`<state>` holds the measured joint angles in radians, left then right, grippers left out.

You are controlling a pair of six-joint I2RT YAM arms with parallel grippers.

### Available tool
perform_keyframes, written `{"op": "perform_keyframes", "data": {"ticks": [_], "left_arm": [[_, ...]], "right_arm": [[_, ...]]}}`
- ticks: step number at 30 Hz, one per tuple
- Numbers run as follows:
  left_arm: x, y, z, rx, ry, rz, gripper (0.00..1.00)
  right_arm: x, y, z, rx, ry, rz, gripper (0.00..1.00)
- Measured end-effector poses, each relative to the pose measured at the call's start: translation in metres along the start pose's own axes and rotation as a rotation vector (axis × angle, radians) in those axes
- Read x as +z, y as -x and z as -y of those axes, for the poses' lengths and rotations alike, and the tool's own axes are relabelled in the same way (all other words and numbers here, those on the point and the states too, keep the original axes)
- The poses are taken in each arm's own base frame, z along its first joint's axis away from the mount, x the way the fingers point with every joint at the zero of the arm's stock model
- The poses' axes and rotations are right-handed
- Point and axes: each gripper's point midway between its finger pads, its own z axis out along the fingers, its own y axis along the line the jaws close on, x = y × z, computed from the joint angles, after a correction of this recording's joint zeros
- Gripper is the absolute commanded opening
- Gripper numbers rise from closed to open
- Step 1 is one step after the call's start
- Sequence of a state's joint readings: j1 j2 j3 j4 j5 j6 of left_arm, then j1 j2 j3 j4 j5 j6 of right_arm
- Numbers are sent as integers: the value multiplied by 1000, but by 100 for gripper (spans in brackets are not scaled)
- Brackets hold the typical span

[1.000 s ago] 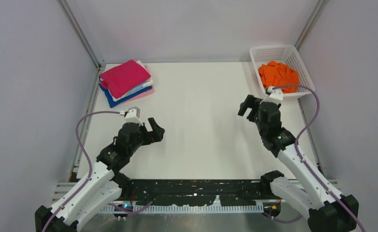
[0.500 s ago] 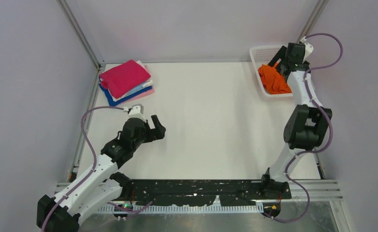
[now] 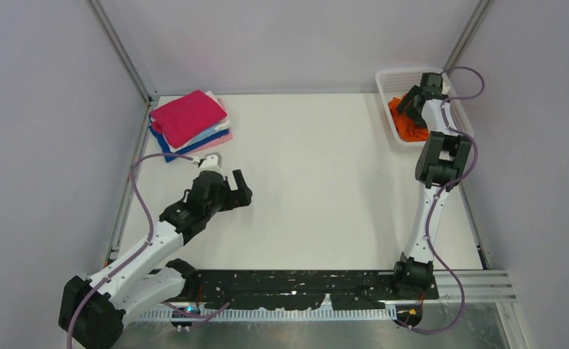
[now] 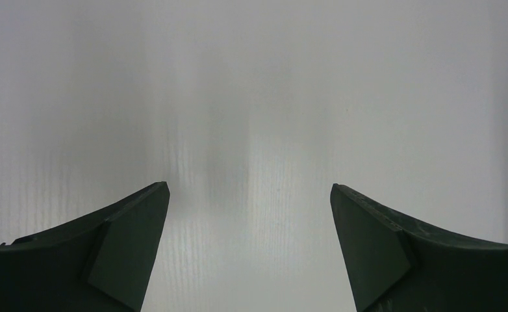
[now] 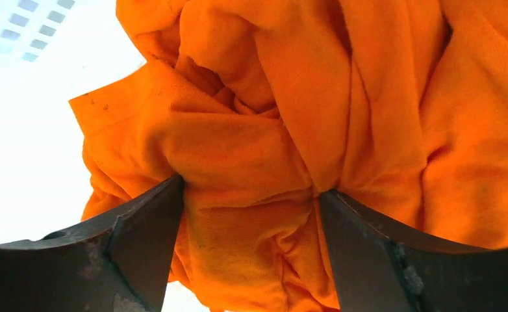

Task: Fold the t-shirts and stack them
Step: Grab crumpled tshirt from bin with the right arm, then move the tshirt to the center of the board

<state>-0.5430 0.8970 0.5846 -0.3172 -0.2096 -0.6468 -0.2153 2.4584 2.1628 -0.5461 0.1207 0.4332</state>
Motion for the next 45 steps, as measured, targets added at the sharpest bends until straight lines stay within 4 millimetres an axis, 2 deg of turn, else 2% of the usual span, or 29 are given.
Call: {"op": "perform_keyframes", "data": {"ticks": [2,3,5,7,12,15,18,21,25,28,30,32,34,36,38,41,43,45], "left_arm": [[2,-2,-1,2,5,-8,100],[2,-2,-1,2,6,-10,100],[3,-3,-1,3,9,-13,100],[3,-3,-1,3,9,-13,100],[2,-2,0,2,4,-8,100],[-1,2,2,-4,-9,8,100],[-6,8,7,-14,-36,33,100],[-11,14,12,-27,-65,60,100],[-18,15,13,-50,-92,82,100],[-23,13,11,-60,-107,96,100],[-26,12,11,-66,-120,106,100],[-30,12,10,-73,-131,118,100],[-35,13,10,-86,-140,130,100],[-39,14,10,-93,-148,142,100],[-45,15,8,-99,-154,154,100],[-52,15,4,-105,-156,172,100],[-56,13,0,-109,-150,179,100],[-61,14,-4,-117,-143,196,100]], "right_arm": [[1,-2,-4,11,18,-8,48],[1,0,-5,19,29,-7,28],[1,2,-7,29,49,-5,10],[1,3,-9,40,57,-3,6],[-5,13,-16,34,87,27,5],[-25,29,-23,19,121,67,5],[-71,59,-37,-3,192,141,5],[-145,102,-58,-26,302,268,5],[-277,149,-85,-72,489,486,5],[-372,159,-108,-128,642,620,5],[-427,151,-126,-179,754,678,5],[-473,133,-147,-241,870,705,5],[-510,107,-170,-305,992,697,5],[-538,79,-190,-363,1106,670,5],[-559,48,-209,-420,1219,621,5],[-580,4,-230,-492,1358,527,5],[-590,-27,-238,-537,1443,441,5],[-594,-48,-242,-555,1507,374,5]]}}
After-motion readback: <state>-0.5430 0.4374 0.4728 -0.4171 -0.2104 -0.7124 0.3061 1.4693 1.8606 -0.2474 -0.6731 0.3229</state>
